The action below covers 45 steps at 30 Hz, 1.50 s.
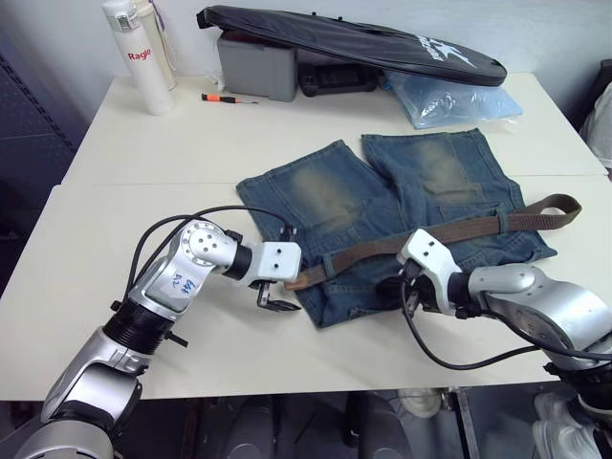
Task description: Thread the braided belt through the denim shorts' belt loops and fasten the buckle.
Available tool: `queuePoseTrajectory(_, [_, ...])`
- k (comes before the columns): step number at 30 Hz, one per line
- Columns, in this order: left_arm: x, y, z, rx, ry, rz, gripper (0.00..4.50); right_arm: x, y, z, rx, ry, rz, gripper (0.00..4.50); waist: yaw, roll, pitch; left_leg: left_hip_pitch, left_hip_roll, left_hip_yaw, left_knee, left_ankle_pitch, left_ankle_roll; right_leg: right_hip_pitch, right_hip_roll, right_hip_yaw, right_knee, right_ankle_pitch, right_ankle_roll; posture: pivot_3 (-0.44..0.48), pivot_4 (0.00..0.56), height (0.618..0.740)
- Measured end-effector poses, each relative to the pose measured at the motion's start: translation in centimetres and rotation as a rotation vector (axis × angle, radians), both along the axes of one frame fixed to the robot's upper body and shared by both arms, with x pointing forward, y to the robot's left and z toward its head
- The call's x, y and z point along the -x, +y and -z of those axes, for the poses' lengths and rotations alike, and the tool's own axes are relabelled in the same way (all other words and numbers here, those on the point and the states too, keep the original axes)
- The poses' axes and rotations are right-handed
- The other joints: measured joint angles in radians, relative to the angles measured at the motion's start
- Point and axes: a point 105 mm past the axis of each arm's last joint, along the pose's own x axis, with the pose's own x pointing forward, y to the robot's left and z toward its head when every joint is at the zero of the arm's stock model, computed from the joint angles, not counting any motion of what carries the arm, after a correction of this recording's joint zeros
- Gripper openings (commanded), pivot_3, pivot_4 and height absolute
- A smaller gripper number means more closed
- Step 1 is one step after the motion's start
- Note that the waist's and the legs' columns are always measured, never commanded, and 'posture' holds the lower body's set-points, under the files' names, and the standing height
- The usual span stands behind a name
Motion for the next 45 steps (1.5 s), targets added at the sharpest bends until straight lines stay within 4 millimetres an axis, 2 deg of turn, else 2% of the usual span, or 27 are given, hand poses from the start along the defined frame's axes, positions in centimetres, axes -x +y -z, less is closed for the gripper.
queuePoseTrajectory(1, [-0.2, -0.1, -0.2, -0.005, -0.03, 0.011, 4.5, -0.1, 0.0, 0.0, 0.004, -0.004, 0.004, 0.01, 0.001, 0.0, 0.0, 0.0, 0.0, 0.0, 0.0, 0.0, 0.0, 0.0, 0.0, 0.0, 0.0, 0.0, 0.0, 0.0, 0.15, 0.74])
queuePoseTrajectory(2, [-0.4, -0.2, -0.3, -0.003, -0.051, 0.012, 3.97, -0.2, 0.0, 0.0, 0.005, -0.006, 0.008, 0.0, 0.001, 0.0, 0.0, 0.0, 0.0, 0.0, 0.0, 0.0, 0.0, 0.0, 0.0, 0.0, 0.0, 0.0, 0.0, 0.0, 0.15, 0.74])
queuePoseTrajectory(3, [-0.7, -0.3, -0.3, 0.0, -0.062, 0.007, 3.67, -0.2, 0.0, 0.0, 0.004, -0.007, 0.012, 0.0, 0.001, 0.0, 0.0, 0.0, 0.0, 0.0, 0.0, 0.0, 0.0, 0.0, 0.0, 0.0, 0.0, 0.0, 0.0, 0.0, 0.15, 0.74])
queuePoseTrajectory(11, [-1.1, -0.3, -0.9, 0.042, -0.094, 0.01, 0.18, -0.4, -0.1, 0.0, -0.002, -0.006, 0.031, 0.0, 0.0, 0.0, 0.0, 0.0, 0.0, 0.0, 0.0, 0.0, 0.0, 0.0, 0.0, 0.0, 0.0, 0.0, 0.0, 0.0, 0.15, 0.74])
queuePoseTrajectory(21, [-0.7, 0.7, -1.6, 0.063, -0.075, 0.025, 0.14, -1.1, -0.3, 0.0, 0.004, -0.007, 0.053, 0.0, -0.002, 0.0, 0.0, 0.0, 0.0, 0.0, 0.0, 0.0, 0.0, 0.0, 0.0, 0.0, 0.001, 0.0, 0.0, 0.0, 0.15, 0.74])
queuePoseTrajectory(23, [-0.4, 0.9, -1.5, 0.083, -0.05, 0.022, 1.15, -1.2, -0.2, 0.1, 0.011, -0.009, 0.05, 0.0, -0.003, 0.0, 0.0, 0.0, 0.0, 0.0, 0.0, 0.0, 0.0, 0.0, 0.0, 0.0, 0.001, 0.0, 0.0, 0.0, 0.15, 0.74])
queuePoseTrajectory(26, [-0.1, 1.4, -1.7, 0.099, -0.012, 0.016, 2.22, -1.4, -0.2, 0.1, 0.015, -0.011, 0.05, 0.0, -0.003, -0.001, 0.0, 0.001, 0.0, 0.0, 0.0, 0.0, 0.0, 0.001, 0.0, 0.0, 0.001, 0.0, 0.0, 0.0, 0.15, 0.74])
queuePoseTrajectory(32, [0.7, 1.4, -1.9, 0.133, 0.062, 0.019, 2.22, -1.5, -0.3, 0.1, 0.02, -0.011, 0.052, 0.0, -0.003, -0.002, -0.001, 0.003, 0.0, 0.0, 0.001, 0.0, 0.0, 0.002, 0.0, 0.0, 0.001, 0.0, 0.0, 0.0, 0.15, 0.74])
queuePoseTrajectory(44, [0.2, 2.0, -1.2, 0.093, 0.047, 0.003, 2.22, -1.5, 0.0, 0.1, 0.016, -0.016, 0.051, 0.0, -0.003, -0.002, -0.001, 0.003, 0.0, 0.0, 0.001, 0.0, 0.0, 0.002, 0.0, 0.0, 0.001, 0.0, 0.0, 0.0, 0.15, 0.74])
queuePoseTrajectory(45, [0.1, 2.1, -1.1, 0.087, 0.049, -0.005, 1.98, -1.5, 0.0, 0.1, 0.016, -0.016, 0.051, 0.0, -0.003, -0.002, -0.001, 0.003, 0.0, 0.0, 0.001, 0.0, 0.0, 0.002, 0.0, 0.0, 0.001, 0.0, 0.0, 0.0, 0.15, 0.74])
